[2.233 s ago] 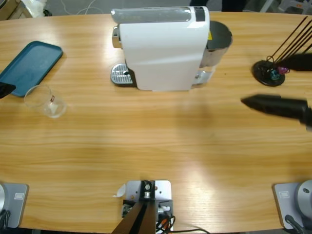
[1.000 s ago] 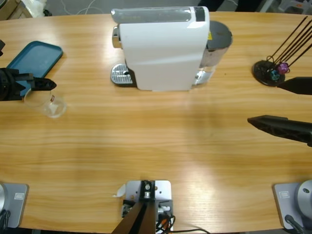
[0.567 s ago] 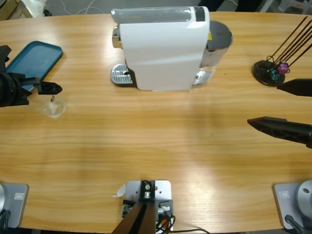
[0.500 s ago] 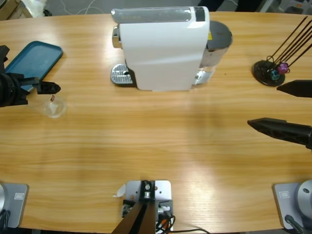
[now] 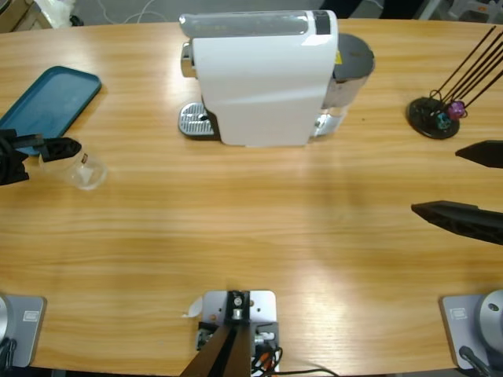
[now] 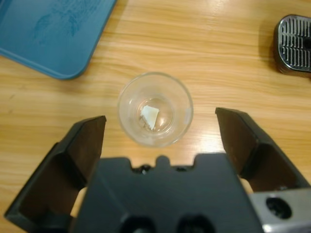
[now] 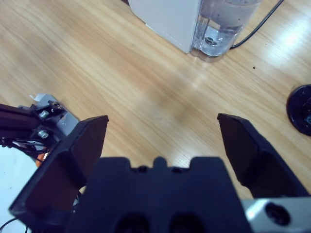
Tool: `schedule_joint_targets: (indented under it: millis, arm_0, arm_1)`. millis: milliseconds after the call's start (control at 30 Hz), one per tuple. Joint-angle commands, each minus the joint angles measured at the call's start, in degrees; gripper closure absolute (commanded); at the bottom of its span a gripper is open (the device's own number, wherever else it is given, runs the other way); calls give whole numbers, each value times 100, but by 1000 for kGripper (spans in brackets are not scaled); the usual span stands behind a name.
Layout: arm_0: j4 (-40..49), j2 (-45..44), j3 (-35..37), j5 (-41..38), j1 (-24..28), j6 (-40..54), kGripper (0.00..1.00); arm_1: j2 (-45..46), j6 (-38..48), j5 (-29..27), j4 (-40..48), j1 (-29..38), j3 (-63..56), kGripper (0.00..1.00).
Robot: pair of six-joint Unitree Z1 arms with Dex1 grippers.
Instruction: Pour coffee
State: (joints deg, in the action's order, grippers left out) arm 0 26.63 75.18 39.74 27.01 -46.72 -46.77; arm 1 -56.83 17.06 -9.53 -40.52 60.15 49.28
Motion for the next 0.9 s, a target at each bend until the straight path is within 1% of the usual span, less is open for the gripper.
schedule_joint_targets:
  millis: [33,367,533,833,867,900]
  arm_0:
    - [57,83,-330,270,-285,-429,4]
    - [-51,584,-342,286,-285,-526,4]
    - [-88,940,-242,409,-285,-521,4]
    - [-149,1311,-109,578,-285,-503,9]
    - [-188,1364,-103,578,-285,-482,16]
    - [-219,1387,-107,578,-285,-471,46]
  arm_1:
    - [250,78,144,-144,-63,-196,0]
    - [322,78,153,-272,-64,-164,0]
    - [343,78,185,-288,-64,-164,0]
    - [357,78,197,-307,-64,-154,0]
    - [357,78,197,-309,-64,-147,0]
    - [361,78,197,-316,-64,-147,0]
